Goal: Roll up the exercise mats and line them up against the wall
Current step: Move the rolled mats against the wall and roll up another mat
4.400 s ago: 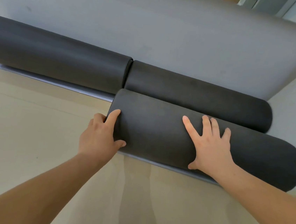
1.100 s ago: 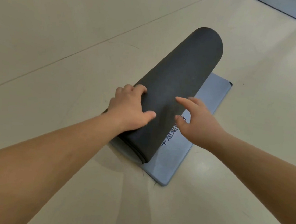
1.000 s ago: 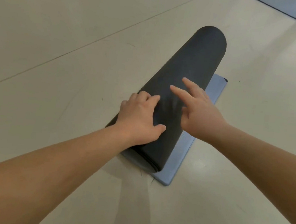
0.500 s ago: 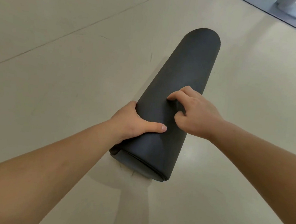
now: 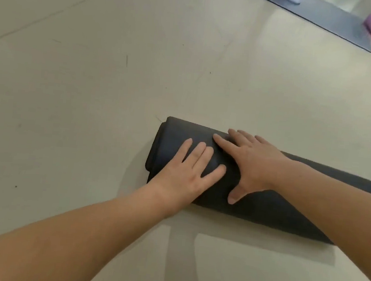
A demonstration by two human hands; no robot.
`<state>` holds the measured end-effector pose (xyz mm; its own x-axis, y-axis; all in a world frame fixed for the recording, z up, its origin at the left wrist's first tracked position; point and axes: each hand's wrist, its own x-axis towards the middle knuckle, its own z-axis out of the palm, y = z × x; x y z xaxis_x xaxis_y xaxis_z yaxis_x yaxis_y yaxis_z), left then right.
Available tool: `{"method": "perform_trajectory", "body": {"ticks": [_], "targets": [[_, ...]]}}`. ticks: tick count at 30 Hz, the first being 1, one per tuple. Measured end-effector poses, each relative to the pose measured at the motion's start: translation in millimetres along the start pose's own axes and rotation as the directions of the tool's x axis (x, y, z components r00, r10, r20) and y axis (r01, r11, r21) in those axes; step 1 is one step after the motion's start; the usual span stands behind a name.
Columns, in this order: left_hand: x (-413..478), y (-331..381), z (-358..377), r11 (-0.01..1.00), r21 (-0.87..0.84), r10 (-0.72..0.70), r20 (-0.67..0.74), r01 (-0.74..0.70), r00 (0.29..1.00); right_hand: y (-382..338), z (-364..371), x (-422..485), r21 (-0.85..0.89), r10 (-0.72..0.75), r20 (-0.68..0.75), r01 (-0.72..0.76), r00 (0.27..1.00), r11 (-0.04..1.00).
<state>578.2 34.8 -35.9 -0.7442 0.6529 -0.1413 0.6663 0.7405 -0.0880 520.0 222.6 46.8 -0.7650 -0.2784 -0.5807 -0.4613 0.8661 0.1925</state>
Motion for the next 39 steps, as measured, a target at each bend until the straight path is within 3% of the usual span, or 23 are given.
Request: {"method": "perform_trajectory", "body": {"ticks": [2, 4, 6, 9, 11, 13, 15, 18, 20, 24, 30, 34, 37, 39], "targets": [[-5, 7, 13, 0.996, -0.033, 0.084, -0.057, -0.086, 0.995, 7, 23, -16, 0.098, 0.051, -0.001, -0.050, 0.999, 0.994], [-9, 7, 12, 0.971, -0.190, 0.094, -0.249, -0.144, 0.964, 2, 44, -32, 0.110, 0.081, -0.080, -0.072, 0.994, 0.991], [-8, -1, -1, 0.933, -0.353, -0.061, -0.353, -0.072, 0.934, -15, 63, -46, 0.103, 0.083, -0.163, -0.066, 0.983, 0.992], [-3, -22, -29, 0.792, -0.493, -0.416, -0.004, 0.360, 0.909, -44, 84, -60, 0.058, 0.062, -0.216, -0.050, 0.974, 0.997], [-3, -29, -36, 0.635, -0.573, -0.483, 0.230, 0.519, 0.845, -47, 84, -69, 0.121, 0.022, -0.328, 0.018, 0.944, 0.993], [-9, -28, -38, 0.607, -0.558, -0.488, 0.300, 0.566, 0.820, -34, 70, -77, 0.189, 0.007, -0.324, 0.057, 0.946, 0.980], [-16, -23, -38, 0.602, -0.527, -0.503, 0.332, 0.599, 0.798, -13, 56, -82, 0.210, 0.061, -0.279, -0.001, 0.958, 0.978], [-31, -12, -32, 0.574, -0.513, -0.524, 0.369, 0.638, 0.768, 19, 46, -83, 0.331, 0.136, -0.086, -0.101, 0.987, 0.938], [-41, -3, -26, 0.583, -0.519, -0.542, 0.326, 0.625, 0.775, 29, 42, -84, 0.361, 0.089, 0.035, -0.096, 0.995, 0.928], [-56, 8, -21, 0.655, -0.516, -0.562, 0.157, 0.553, 0.812, 24, 52, -87, 0.231, 0.051, 0.071, -0.067, 0.996, 0.971], [12, -1, -22, 0.719, -0.524, -0.559, -0.045, 0.456, 0.828, 31, 67, -92, 0.203, 0.216, -0.147, -0.184, 0.965, 0.962], [32, 21, -2, 0.678, -0.568, -0.539, 0.047, 0.466, 0.841, 26, 94, -90, 0.222, 0.313, -0.188, -0.270, 0.931, 0.937], [10, 27, 0, 0.782, -0.437, -0.498, -0.009, 0.444, 0.867, 5, 113, -98, 0.201, 0.307, -0.213, -0.265, 0.928, 0.943], [0, 21, -15, 0.885, -0.367, -0.359, -0.147, 0.286, 0.922, -18, 124, -105, 0.158, 0.287, -0.248, -0.254, 0.925, 0.954]]}}
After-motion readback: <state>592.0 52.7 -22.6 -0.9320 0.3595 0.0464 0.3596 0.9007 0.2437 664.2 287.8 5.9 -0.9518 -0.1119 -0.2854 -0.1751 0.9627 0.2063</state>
